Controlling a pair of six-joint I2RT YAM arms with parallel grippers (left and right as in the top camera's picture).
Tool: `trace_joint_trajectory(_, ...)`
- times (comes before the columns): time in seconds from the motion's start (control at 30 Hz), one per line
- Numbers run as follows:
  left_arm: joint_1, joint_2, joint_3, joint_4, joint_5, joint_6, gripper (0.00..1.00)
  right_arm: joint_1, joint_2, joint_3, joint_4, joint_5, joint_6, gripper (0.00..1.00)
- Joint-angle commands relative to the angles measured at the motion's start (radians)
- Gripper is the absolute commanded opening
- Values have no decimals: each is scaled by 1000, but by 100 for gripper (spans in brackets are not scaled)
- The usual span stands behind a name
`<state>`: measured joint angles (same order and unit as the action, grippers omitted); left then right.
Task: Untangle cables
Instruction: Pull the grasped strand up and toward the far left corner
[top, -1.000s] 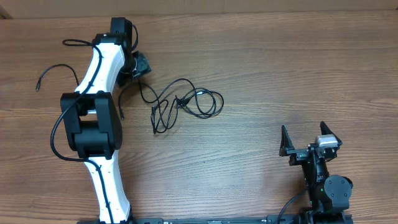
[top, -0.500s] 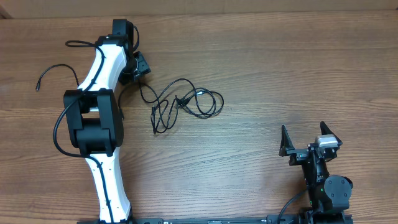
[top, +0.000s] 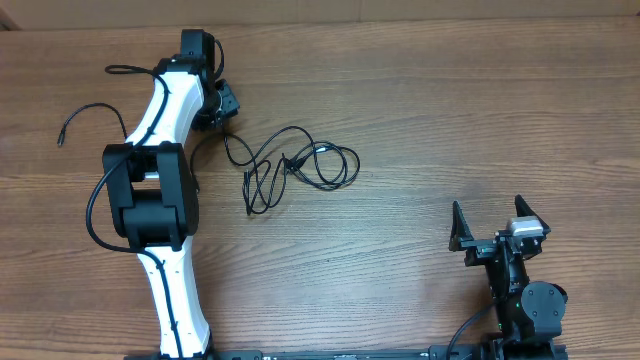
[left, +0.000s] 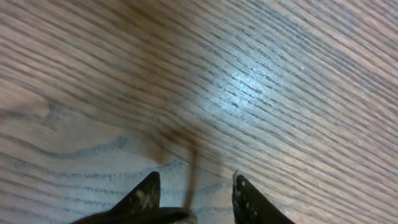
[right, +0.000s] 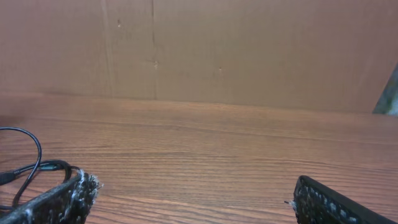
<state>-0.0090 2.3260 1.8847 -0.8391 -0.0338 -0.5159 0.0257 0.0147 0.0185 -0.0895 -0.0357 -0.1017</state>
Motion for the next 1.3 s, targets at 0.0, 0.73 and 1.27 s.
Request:
trace_joint_trajectory(0.0,-5,11,-5,3,-11,8,33,-5,-8,-10,6,12,-1,100)
trace_joint_trajectory(0.73,-3,36,-5,7,-25,22,47,-5,-8,-10,6,11,-1,100)
trace_joint_trajectory(1.27,3,79,-3,29,-28,23,4,-5,-8,-10,6,11,-1,100)
